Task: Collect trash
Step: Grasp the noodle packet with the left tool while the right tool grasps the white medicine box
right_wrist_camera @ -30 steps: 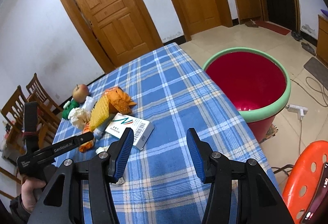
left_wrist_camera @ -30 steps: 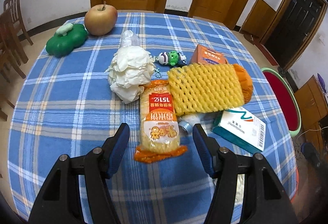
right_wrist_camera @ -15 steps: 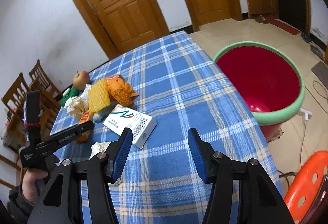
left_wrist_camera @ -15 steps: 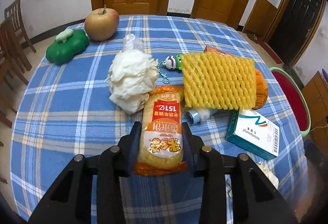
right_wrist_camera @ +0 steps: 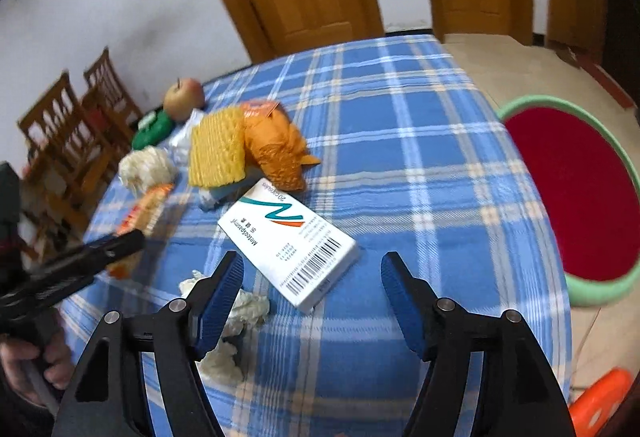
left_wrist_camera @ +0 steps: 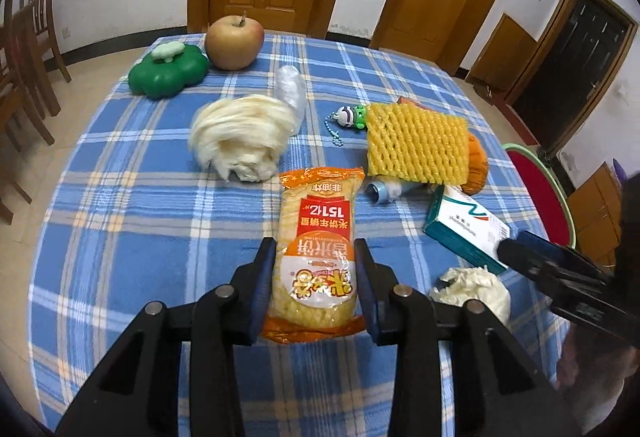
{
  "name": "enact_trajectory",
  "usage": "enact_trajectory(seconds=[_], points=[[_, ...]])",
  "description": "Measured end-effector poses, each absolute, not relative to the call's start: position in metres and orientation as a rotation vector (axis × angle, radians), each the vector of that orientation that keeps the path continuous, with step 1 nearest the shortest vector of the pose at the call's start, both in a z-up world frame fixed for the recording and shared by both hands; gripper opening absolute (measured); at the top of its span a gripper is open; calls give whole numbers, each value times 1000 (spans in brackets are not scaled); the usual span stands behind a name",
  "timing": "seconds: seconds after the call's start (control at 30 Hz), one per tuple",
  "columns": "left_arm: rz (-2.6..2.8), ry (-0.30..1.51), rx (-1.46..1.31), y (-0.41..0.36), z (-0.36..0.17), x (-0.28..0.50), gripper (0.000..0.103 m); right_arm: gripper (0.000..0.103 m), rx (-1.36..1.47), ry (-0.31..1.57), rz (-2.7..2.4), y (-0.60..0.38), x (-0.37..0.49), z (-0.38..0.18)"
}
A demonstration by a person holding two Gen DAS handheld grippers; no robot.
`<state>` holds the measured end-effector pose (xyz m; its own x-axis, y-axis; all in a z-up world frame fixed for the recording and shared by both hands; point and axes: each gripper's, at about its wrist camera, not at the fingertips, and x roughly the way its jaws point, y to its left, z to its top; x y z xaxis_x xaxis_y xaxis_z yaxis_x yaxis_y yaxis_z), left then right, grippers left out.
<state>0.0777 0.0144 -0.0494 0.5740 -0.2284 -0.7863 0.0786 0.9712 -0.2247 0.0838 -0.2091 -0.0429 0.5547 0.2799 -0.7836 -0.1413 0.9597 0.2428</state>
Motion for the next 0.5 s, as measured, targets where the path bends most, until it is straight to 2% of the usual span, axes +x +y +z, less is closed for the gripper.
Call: enact_trajectory(seconds=[0.5], points=[[-166,910,-215,30,-42,68,38,73,-24,1063,293,-172,112,-56]])
